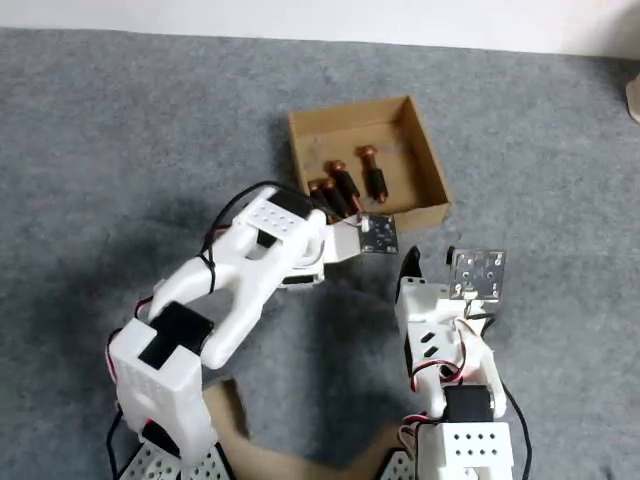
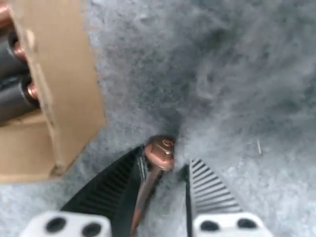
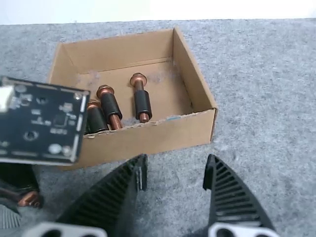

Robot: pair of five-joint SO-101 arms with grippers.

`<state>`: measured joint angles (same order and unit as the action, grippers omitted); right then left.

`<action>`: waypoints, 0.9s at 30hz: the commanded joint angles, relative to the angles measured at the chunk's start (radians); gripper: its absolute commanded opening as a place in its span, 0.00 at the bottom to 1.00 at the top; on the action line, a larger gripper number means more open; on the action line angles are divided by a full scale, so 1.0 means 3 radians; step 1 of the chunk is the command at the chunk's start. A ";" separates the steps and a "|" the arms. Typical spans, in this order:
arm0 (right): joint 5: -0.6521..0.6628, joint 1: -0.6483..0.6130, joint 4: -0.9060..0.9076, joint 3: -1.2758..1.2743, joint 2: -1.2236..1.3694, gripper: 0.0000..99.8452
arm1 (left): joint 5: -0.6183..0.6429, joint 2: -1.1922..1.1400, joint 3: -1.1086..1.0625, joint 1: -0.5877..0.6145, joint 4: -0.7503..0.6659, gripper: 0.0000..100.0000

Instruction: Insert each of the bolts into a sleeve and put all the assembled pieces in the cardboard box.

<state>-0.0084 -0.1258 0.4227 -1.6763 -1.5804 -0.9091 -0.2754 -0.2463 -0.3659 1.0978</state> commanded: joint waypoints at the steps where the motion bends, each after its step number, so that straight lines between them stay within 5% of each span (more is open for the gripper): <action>1: -0.0015 0.0049 0.0018 -0.0453 -0.0043 0.18 | -0.0020 0.0238 0.0054 -0.0043 0.0092 0.01; 15: -0.0015 0.0033 0.0018 -0.0453 -0.0043 0.18 | 0.0051 0.0233 0.0043 -0.0043 0.0118 0.33; 27: -0.0010 0.0028 0.0018 -0.0448 -0.0049 0.18 | -0.0092 0.0228 0.0458 0.0222 0.0148 0.35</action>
<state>-0.0084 -0.1227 0.4227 -1.6763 -1.5819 -0.9137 -0.2693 -0.1695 -0.3214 1.1469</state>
